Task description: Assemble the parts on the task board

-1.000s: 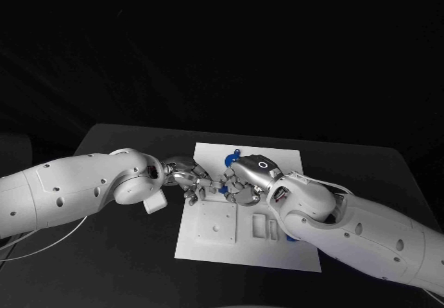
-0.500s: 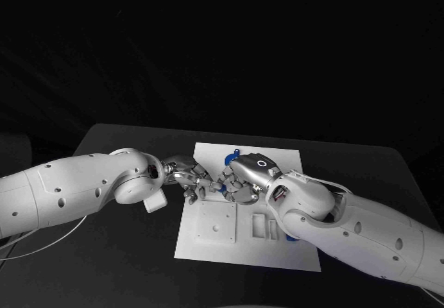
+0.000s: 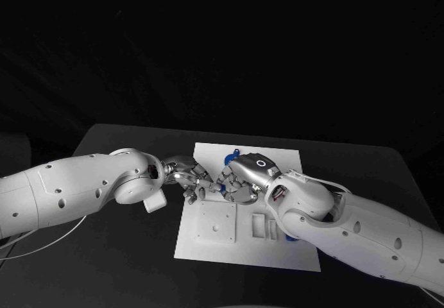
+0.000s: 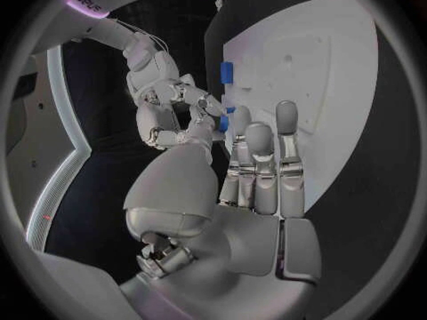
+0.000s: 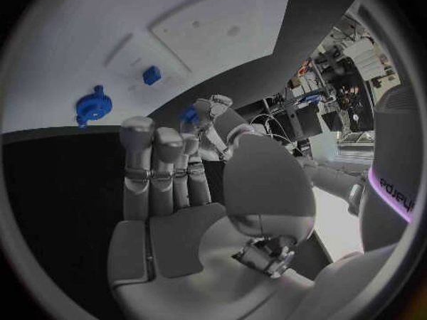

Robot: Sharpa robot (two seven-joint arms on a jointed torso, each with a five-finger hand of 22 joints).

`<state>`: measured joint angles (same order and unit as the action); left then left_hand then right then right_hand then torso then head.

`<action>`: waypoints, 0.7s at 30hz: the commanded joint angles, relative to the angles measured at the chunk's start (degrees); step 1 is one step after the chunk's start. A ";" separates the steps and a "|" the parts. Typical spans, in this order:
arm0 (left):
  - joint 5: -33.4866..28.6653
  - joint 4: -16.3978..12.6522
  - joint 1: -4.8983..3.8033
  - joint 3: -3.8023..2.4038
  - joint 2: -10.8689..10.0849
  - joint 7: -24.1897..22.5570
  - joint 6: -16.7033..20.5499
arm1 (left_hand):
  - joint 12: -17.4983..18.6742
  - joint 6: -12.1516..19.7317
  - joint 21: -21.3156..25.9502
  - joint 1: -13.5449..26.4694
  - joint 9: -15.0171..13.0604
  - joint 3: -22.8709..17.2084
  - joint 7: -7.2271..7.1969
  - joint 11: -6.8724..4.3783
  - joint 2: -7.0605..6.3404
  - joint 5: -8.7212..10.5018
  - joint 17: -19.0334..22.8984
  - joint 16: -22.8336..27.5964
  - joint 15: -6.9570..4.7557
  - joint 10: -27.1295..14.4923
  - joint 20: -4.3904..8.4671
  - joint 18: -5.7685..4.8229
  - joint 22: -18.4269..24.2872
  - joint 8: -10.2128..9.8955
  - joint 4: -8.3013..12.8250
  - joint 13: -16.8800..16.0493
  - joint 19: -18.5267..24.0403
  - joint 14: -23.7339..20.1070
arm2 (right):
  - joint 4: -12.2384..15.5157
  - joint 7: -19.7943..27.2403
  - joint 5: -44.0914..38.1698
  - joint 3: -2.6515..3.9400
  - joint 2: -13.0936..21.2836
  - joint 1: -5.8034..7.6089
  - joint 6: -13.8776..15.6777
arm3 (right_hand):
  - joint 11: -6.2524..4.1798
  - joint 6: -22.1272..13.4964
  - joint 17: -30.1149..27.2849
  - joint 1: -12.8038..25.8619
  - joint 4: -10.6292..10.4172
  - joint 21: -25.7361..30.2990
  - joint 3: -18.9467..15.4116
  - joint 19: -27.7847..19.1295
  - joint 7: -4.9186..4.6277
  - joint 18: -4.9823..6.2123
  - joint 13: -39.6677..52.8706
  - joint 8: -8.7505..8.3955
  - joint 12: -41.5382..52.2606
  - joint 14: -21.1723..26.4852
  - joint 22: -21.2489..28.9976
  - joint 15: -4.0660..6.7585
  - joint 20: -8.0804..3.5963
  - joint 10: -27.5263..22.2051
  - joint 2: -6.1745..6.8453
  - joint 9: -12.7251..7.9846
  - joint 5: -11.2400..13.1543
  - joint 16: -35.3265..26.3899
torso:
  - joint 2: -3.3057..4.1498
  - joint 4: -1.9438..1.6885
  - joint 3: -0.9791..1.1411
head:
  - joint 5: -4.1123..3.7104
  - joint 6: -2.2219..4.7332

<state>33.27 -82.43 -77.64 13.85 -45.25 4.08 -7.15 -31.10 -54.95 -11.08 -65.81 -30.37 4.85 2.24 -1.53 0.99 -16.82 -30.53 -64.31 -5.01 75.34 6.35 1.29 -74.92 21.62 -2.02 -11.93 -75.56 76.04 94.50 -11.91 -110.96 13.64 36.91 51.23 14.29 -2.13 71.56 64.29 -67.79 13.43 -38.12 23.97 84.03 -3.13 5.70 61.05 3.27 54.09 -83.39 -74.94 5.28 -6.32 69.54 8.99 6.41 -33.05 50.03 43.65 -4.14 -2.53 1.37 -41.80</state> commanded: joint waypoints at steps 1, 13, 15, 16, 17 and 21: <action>0.36 -0.05 0.01 -0.02 0.17 -0.73 0.05 | 0.35 -0.10 0.09 0.20 0.12 0.01 0.39 0.01 0.78 -0.33 0.09 -0.41 0.00 -0.30 -0.22 0.10 -0.83 -0.28 0.30 0.09 0.25 -0.39 | 0.08 0.44 -0.18 0.03 -0.10 -0.04 -0.15 | -0.09 0.35 0.01 -0.22 -0.28 0.13 0.03 3.01 -0.02 -0.70 -0.06 0.36 -0.20 -0.15 -1.57 0.35 -0.48 0.38 0.50 0.05 -0.29 -0.09 | -0.02 -0.03 0.00 | 0.02 -0.02; -0.04 -0.19 0.01 -0.03 0.59 -1.08 -0.51 | 0.49 -0.24 0.02 -0.69 0.45 -0.59 0.23 -0.09 2.76 -1.53 0.00 -0.83 -0.09 -0.21 -0.14 0.05 -0.85 -0.54 1.45 0.19 0.26 -0.32 | 0.02 0.46 -0.25 0.05 -0.51 -0.04 -0.44 | -0.09 0.33 0.02 -0.21 -0.35 0.18 0.20 3.01 -0.03 -0.68 -0.09 0.36 -0.26 -0.16 -1.57 0.35 -0.47 0.36 0.50 0.01 -0.20 -0.11 | 0.00 0.01 -0.01 | -0.24 -0.07; -0.20 -0.20 0.01 -0.03 0.65 -1.12 -0.68 | 0.59 -0.31 -0.02 -0.73 0.51 -0.65 0.20 -0.09 3.04 -1.75 0.00 -0.89 -0.09 -0.22 -0.13 0.03 -0.86 -0.57 1.77 0.25 0.26 -0.36 | 0.01 0.48 -0.26 0.06 -0.63 -0.04 -0.46 | -0.09 0.33 0.02 -0.21 -0.35 0.18 0.20 3.01 -0.03 -0.68 -0.09 0.36 -0.26 -0.16 -1.57 0.35 -0.47 0.36 0.50 0.01 -0.20 -0.11 | 0.00 0.01 -0.01 | -0.24 -0.07; -0.24 -0.20 0.01 -0.03 0.66 -1.12 -0.71 | 0.65 -0.36 -0.03 -0.75 0.51 -0.68 0.18 -0.09 3.15 -1.76 0.00 -0.90 -0.09 -0.24 -0.14 0.03 -0.87 -0.55 1.87 0.28 0.26 -0.37 | 0.01 0.48 -0.26 0.06 -0.66 -0.04 -0.47 | -0.09 0.33 0.02 -0.21 -0.35 0.18 0.20 3.01 -0.03 -0.68 -0.09 0.36 -0.26 -0.16 -1.57 0.35 -0.47 0.36 0.50 0.01 -0.20 -0.11 | 0.00 0.01 -0.01 | -0.24 -0.07; -0.28 -0.21 0.01 -0.03 0.68 -1.11 -0.78 | 0.73 -0.38 -0.04 -0.79 0.51 -0.72 0.16 -0.08 3.25 -1.79 0.00 -0.92 -0.09 -0.29 -0.13 0.03 -0.87 -0.54 1.94 0.32 0.27 -0.36 | -0.01 0.49 -0.26 0.06 -0.70 -0.04 -0.48 | -0.09 0.33 0.02 -0.21 -0.35 0.18 0.20 3.01 -0.03 -0.68 -0.09 0.36 -0.26 -0.16 -1.57 0.35 -0.47 0.36 0.50 0.01 -0.20 -0.11 | -0.01 0.01 0.02 | -0.41 -0.14; -0.38 -0.29 0.01 -0.03 0.74 -1.09 -1.07 | 1.46 -0.36 -0.08 -0.92 0.61 -0.89 0.15 -0.01 3.80 -1.89 0.03 -0.99 -0.04 -0.24 -0.17 0.05 -0.86 -0.65 2.57 0.74 0.34 -0.40 | -0.13 0.49 -0.27 0.07 -0.82 -0.04 -0.55 | -0.09 0.33 0.02 -0.21 -0.35 0.18 0.20 3.01 -0.03 -0.68 -0.09 0.36 -0.26 -0.16 -1.57 0.35 -0.47 0.36 0.50 0.01 -0.20 -0.11 | -0.03 -0.01 0.01 | -0.40 -0.12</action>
<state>33.36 -82.53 -77.63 13.85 -44.67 3.80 -7.33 -29.83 -54.95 -11.08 -66.87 -29.81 3.83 2.23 -1.53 4.31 -18.37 -30.53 -64.97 -5.01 75.34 6.35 1.29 -74.90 21.29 0.26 -11.25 -75.56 76.04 94.38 -11.85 -110.95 13.68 36.17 51.23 14.22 -2.13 71.48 64.29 -67.79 13.27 -38.12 24.13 84.03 -3.19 5.70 61.05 3.47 54.09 -83.39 -74.93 5.28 -6.32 69.54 8.99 6.33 -33.01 50.03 43.64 -4.13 -2.53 0.97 -41.92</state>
